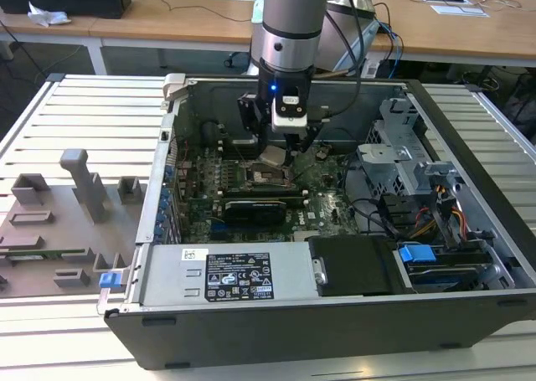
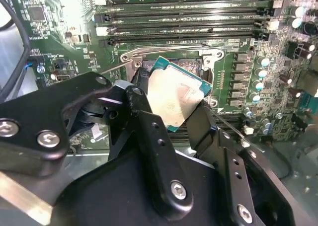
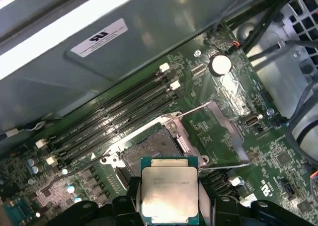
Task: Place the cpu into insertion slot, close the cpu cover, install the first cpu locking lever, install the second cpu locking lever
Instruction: 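Place the cpu into insertion slot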
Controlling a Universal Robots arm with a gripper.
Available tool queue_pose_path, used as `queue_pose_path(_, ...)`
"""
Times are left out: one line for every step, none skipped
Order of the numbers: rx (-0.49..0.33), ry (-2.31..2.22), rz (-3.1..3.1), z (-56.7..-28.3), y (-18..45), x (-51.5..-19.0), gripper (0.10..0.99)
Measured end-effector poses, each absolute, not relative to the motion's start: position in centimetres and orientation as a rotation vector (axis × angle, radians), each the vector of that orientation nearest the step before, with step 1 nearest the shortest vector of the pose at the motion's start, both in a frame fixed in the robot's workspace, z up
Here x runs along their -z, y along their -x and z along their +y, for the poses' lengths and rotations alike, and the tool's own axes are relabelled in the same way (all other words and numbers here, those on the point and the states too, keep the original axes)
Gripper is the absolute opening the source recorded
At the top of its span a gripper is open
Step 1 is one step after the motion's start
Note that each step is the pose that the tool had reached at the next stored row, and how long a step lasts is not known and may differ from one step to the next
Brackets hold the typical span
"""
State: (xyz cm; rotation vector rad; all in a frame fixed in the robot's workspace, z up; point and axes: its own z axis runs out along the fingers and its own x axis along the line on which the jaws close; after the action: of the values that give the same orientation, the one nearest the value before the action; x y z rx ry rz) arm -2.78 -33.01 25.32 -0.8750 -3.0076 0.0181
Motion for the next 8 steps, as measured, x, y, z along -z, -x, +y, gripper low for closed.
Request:
queue_pose_path(-0.020, 0.912, -2.997, -33.01, 2.78, -25.32, 0.545)
queue_pose_path(-0.020, 0.932, -2.991, -33.01, 2.78, -25.32, 0.545)
queue_pose_path(-0.021, 0.946, -2.986, -33.01, 2.78, -25.31, 0.545)
queue_pose_path(-0.021, 0.958, -2.982, -33.01, 2.78, -25.31, 0.545)
queue_pose_path(-0.022, 0.974, -2.978, -33.01, 2.78, -25.31, 0.545)
queue_pose_path(-0.023, 0.995, -2.971, -33.01, 2.78, -25.31, 0.545)
queue_pose_path(-0.025, 1.024, -2.961, -33.01, 2.78, -25.30, 0.545)
queue_pose_path(-0.025, 1.040, -2.956, -33.01, 2.78, -25.30, 0.545)
